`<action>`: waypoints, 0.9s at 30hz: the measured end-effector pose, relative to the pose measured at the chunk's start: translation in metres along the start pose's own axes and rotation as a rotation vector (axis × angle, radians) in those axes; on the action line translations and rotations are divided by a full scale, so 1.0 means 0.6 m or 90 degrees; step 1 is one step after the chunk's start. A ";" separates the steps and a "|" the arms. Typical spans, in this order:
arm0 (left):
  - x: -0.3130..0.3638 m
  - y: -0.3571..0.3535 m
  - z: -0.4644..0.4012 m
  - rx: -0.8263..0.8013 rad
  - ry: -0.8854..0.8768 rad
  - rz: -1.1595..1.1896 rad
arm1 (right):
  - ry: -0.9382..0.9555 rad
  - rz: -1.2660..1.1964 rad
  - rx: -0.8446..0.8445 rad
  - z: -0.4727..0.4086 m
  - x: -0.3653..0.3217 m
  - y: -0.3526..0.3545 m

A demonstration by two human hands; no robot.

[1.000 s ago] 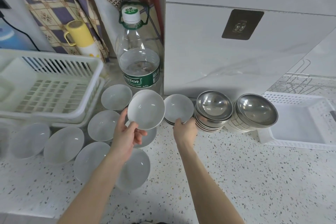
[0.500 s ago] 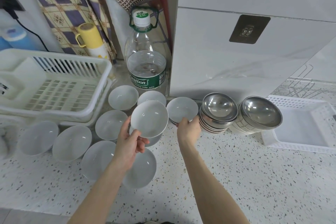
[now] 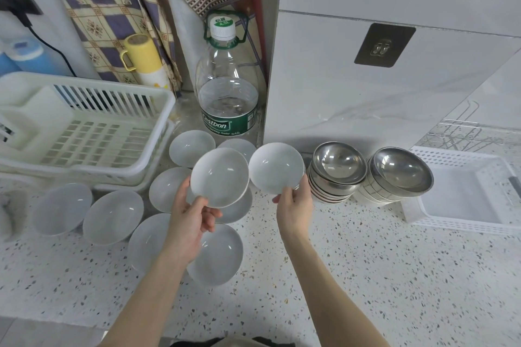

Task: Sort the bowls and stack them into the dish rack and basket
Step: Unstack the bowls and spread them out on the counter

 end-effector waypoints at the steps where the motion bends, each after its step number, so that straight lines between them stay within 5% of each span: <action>1: 0.000 0.005 0.000 0.005 -0.004 0.005 | -0.002 -0.008 -0.005 0.013 0.002 0.010; 12: -0.017 0.004 0.014 -0.020 -0.005 -0.003 | -0.128 0.014 0.021 0.121 0.099 0.110; 27: -0.033 0.022 0.037 -0.022 0.019 -0.035 | -0.193 0.036 0.003 0.104 0.138 0.100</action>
Point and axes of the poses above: each hand's wrist, its own z-axis away from the middle knuckle, its own y-axis out of the back of the hand, x = y × z, the point moved 10 cm from there along -z, towards the middle knuckle, and after that the axes turned 13 degrees about -z, right-handed, at the moved point
